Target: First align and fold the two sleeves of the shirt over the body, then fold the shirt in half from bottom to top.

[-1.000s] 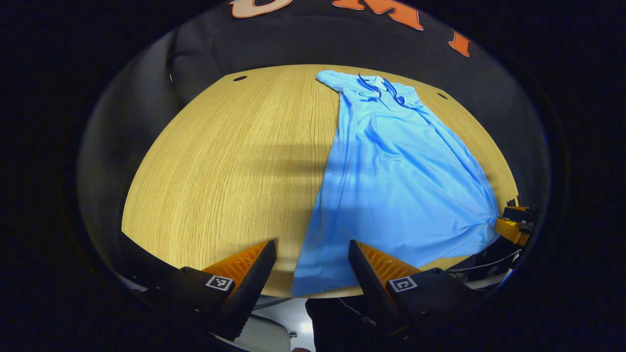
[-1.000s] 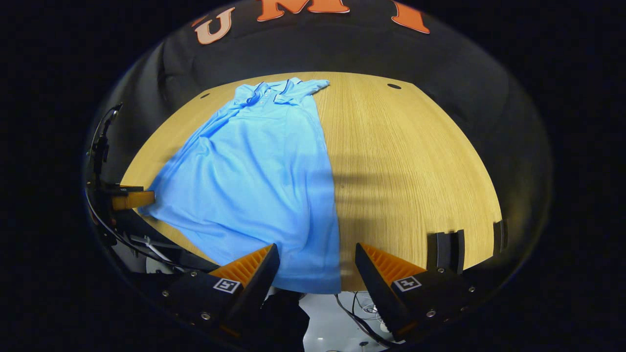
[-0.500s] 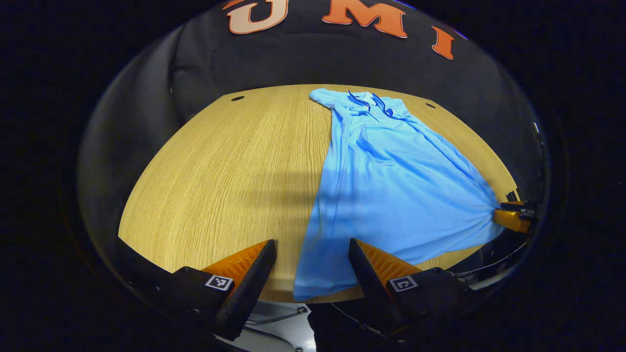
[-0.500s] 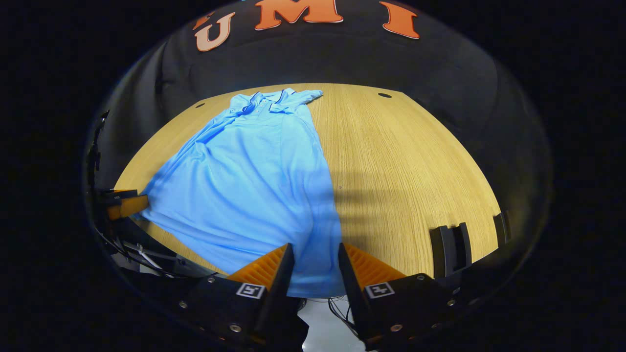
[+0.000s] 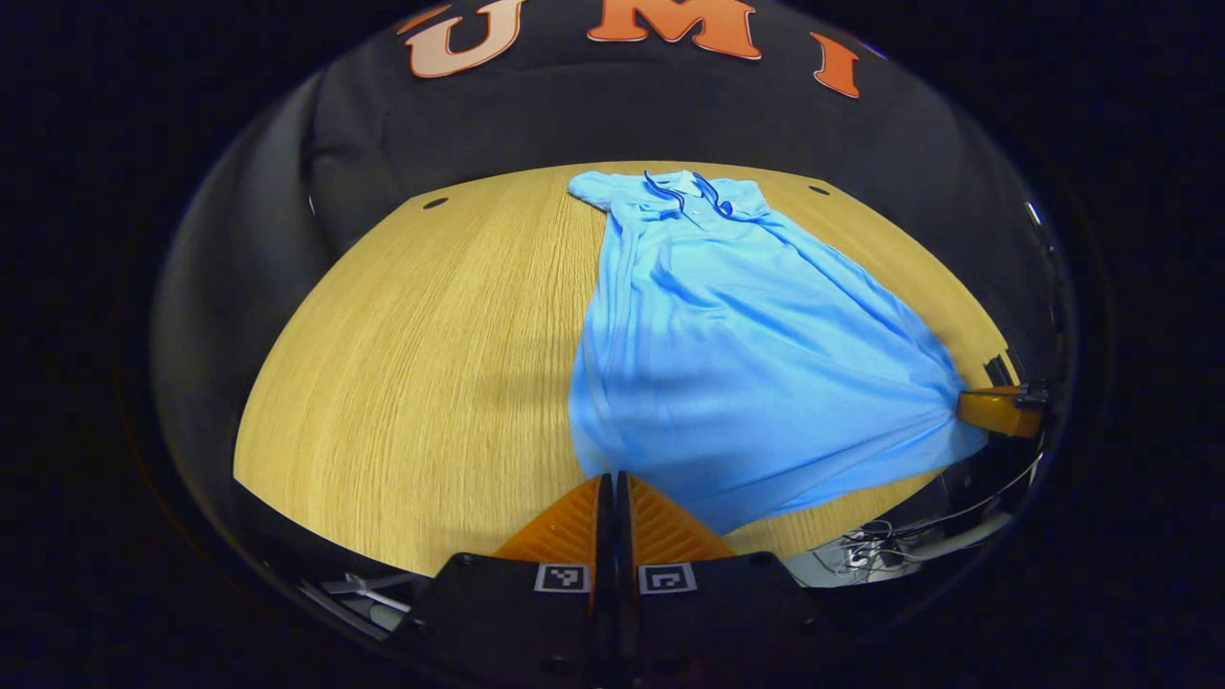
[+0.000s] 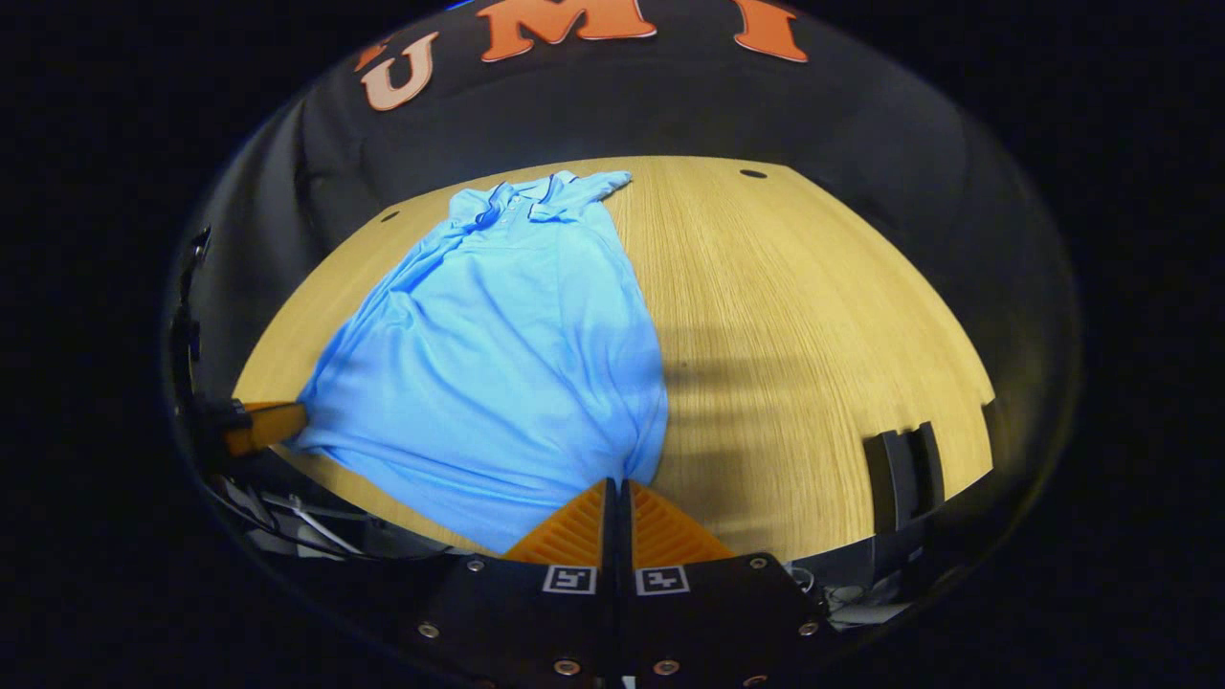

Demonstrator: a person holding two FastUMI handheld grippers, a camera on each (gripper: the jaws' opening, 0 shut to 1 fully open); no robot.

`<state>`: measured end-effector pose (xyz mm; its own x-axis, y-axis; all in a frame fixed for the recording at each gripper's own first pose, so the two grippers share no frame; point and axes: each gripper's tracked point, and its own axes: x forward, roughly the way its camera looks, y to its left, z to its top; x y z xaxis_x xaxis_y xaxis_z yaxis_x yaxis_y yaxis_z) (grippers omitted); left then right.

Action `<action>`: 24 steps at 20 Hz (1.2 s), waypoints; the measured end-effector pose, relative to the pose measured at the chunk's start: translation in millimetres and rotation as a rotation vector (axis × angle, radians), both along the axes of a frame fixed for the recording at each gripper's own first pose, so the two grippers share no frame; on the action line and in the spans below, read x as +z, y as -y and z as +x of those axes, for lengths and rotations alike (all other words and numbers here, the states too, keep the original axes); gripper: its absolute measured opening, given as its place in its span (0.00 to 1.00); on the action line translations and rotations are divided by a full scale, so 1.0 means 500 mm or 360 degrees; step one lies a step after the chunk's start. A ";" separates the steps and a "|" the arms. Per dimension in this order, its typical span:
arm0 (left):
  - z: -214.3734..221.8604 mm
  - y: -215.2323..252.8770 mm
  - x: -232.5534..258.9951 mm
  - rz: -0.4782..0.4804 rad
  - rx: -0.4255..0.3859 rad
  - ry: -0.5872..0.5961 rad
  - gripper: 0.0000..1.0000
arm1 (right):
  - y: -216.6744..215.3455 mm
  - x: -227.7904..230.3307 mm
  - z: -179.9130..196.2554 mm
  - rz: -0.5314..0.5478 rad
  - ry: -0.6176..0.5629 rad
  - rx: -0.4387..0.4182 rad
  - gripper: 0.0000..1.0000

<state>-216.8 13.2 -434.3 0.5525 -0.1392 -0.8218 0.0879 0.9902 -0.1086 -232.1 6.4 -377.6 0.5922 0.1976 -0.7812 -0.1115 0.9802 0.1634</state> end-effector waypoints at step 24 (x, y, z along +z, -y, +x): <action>0.313 -0.010 0.262 -0.0111 0.0056 0.0444 0.04 | -0.033 0.260 0.291 0.0150 0.0344 0.0059 0.01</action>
<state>-60.1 18.4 -303.5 0.7613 -0.1668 -0.6265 0.0896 0.9841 -0.1531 -86.4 22.9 -247.7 0.7347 0.2886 -0.6139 -0.1898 0.9563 0.2224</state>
